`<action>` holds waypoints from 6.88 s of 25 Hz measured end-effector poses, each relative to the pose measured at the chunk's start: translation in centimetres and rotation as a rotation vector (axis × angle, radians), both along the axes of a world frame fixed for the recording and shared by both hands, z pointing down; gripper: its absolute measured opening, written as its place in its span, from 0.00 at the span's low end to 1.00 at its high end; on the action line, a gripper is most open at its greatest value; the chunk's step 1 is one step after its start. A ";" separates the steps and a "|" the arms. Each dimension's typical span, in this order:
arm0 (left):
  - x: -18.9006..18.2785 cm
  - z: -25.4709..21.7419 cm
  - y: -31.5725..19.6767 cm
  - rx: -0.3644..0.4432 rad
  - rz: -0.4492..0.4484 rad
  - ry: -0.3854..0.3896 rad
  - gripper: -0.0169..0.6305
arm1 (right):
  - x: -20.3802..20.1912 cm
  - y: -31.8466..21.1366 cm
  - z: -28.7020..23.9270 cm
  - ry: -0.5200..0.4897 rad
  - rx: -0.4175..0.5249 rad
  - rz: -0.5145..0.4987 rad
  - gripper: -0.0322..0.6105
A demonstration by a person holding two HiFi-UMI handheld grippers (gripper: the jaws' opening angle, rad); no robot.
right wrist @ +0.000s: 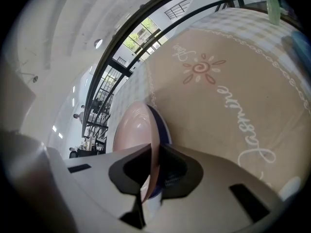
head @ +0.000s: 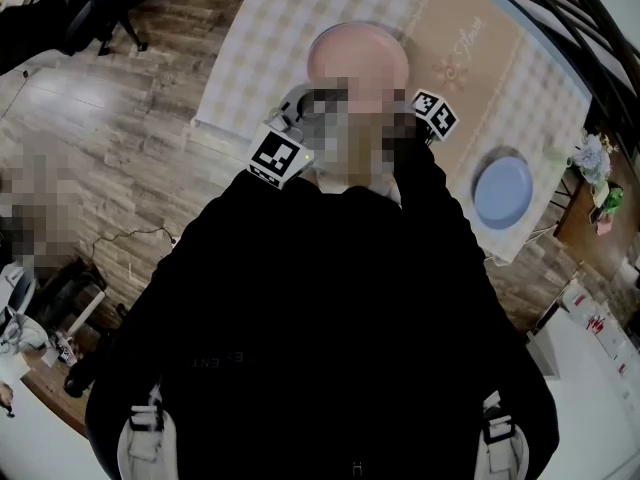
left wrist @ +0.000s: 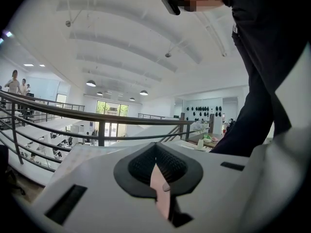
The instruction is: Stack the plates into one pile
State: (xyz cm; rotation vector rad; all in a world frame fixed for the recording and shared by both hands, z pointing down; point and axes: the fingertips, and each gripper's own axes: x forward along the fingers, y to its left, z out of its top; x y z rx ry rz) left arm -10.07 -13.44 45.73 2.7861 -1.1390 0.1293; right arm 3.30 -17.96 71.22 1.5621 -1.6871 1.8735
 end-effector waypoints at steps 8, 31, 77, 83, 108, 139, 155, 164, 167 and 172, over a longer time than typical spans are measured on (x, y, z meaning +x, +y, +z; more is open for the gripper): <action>-1.5 0.4 0.4 -0.011 -0.004 0.001 0.05 | -0.2 -0.1 0.2 0.081 -0.013 -0.014 0.20; 0.6 0.7 1.2 -0.017 0.036 -0.008 0.05 | -1.2 0.0 -3.7 0.132 0.124 -0.129 0.37; 34.5 -0.9 9.7 -0.021 0.771 -0.003 0.05 | 29.3 20.0 -18.3 0.714 0.604 0.110 0.17; 40.4 0.1 13.3 -0.030 0.883 -0.019 0.05 | 35.8 24.5 -14.8 0.694 0.472 0.281 0.18; 54.6 5.0 19.2 -0.075 1.078 -0.080 0.05 | 48.2 29.2 -0.8 0.681 0.105 0.474 0.31; 51.4 6.1 13.9 -0.139 0.967 -0.095 0.05 | 50.1 24.5 -0.4 0.502 0.226 0.768 0.08; 46.7 4.1 10.3 -0.107 0.855 -0.068 0.05 | 46.7 19.6 -3.6 0.404 0.274 0.755 0.08; 43.6 2.8 8.7 -0.080 0.784 -0.044 0.05 | 42.6 16.6 -5.9 0.384 0.291 0.658 0.09; 42.1 2.4 8.1 -0.074 0.758 -0.041 0.05 | 41.1 16.1 -6.4 0.367 0.291 0.634 0.09; 38.8 2.0 6.3 -0.063 0.701 -0.028 0.05 | 38.6 14.4 -7.3 0.336 0.299 0.604 0.09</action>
